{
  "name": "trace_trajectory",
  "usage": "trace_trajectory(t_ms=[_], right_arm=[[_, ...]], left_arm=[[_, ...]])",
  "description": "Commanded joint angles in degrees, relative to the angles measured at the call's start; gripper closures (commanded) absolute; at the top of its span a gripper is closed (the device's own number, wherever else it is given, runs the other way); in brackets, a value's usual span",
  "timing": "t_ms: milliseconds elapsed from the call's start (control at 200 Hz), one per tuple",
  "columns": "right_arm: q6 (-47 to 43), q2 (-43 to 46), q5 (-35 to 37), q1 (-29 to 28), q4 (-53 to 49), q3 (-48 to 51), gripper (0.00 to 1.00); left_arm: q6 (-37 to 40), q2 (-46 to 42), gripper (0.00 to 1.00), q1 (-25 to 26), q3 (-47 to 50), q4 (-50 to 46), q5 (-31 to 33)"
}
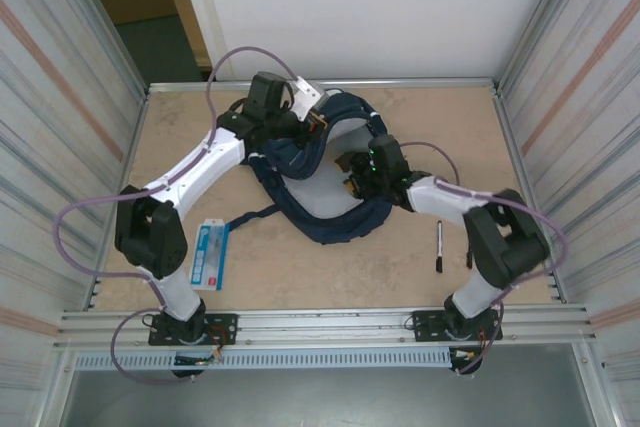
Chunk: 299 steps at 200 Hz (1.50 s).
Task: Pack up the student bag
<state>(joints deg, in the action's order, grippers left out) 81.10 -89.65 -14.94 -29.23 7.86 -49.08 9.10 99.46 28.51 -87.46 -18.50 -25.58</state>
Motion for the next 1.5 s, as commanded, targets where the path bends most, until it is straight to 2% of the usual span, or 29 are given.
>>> trace_trajectory(t_ms=[0, 65, 145, 251, 301, 366, 486, 616, 717, 772, 867, 917, 1052, 1163, 1238, 1323, 1493], right_arm=[[-11.0, 10.6, 1.7, 2.4, -9.9, 3.5, 0.41], [-16.6, 16.8, 4.8, 3.4, -16.1, 4.2, 0.41], [-21.6, 24.0, 10.0, 5.3, -24.6, 4.0, 0.37], [-28.2, 32.2, 8.7, 15.3, -31.9, 3.9, 0.37], [-32.3, 35.7, 7.9, 19.6, -35.2, 2.6, 0.37], [-37.4, 38.2, 8.1, 23.2, -40.2, -0.4, 0.37], [-45.0, 39.7, 8.4, 24.4, -44.4, -4.5, 0.37], [-46.2, 38.0, 2.9, 23.6, -43.4, -5.5, 0.38], [-47.2, 35.7, 2.0, 19.8, -40.3, -5.7, 0.38], [-48.8, 34.1, 3.0, 16.5, -38.8, -6.4, 0.38], [-49.2, 30.8, 5.9, 9.8, -37.2, -7.6, 0.38], [-48.5, 29.4, 5.6, 6.5, -34.1, -6.7, 0.38], [-46.7, 25.5, -9.6, -2.3, -17.2, -1.8, 0.39], [-43.1, 21.1, -5.3, -12.3, -10.8, -1.2, 0.39], [-41.8, 17.9, -0.6, -18.4, -8.0, -1.4, 0.39], [-40.0, 14.0, 2.2, -22.4, -5.3, -2.0, 0.39], [-35.5, 4.9, 0.6, -24.4, -3.6, -6.4, 0.40]], left_arm=[[-3.6, -1.4, 0.92, 0.0, 2.6, 4.7, -1.7], [-5.1, -1.1, 0.90, 1.0, 5.0, 5.3, -2.6], [-4.3, -0.5, 0.88, 4.0, 6.3, 4.1, 0.3], [-0.8, 0.1, 0.79, 7.4, 8.0, 2.5, 0.2], [-2.5, 0.0, 0.75, 7.9, 9.8, 3.9, -0.6], [-6.5, -0.4, 0.65, 8.3, 11.8, 5.7, -2.0], [-12.4, -3.5, 0.58, 8.8, 14.9, 3.3, -1.6], [-18.8, -11.6, 0.55, 8.8, 21.5, 0.6, 6.7], [-27.3, -19.4, 0.46, 8.1, 27.7, -4.9, 16.6], [-35.3, -23.3, 0.41, 6.2, 31.1, -9.7, 21.6], [-42.0, -30.3, 0.38, 0.3, 37.7, -14.2, 19.1], [-44.9, -33.2, 0.37, -2.2, 40.2, -17.6, 20.0], [-49.8, -37.4, 0.35, -7.3, 43.7, -26.8, 29.4], [-50.0, -38.7, 0.35, -17.3, 47.2, -27.3, 22.2], [-53.2, -40.7, 0.36, -22.7, 52.7, -22.1, 16.3], [-59.7, -43.5, 0.38, -24.9, 59.2, -17.9, 15.5], [-63.6, -50.4, 0.49, -26.2, 66.3, -16.5, 19.1]])
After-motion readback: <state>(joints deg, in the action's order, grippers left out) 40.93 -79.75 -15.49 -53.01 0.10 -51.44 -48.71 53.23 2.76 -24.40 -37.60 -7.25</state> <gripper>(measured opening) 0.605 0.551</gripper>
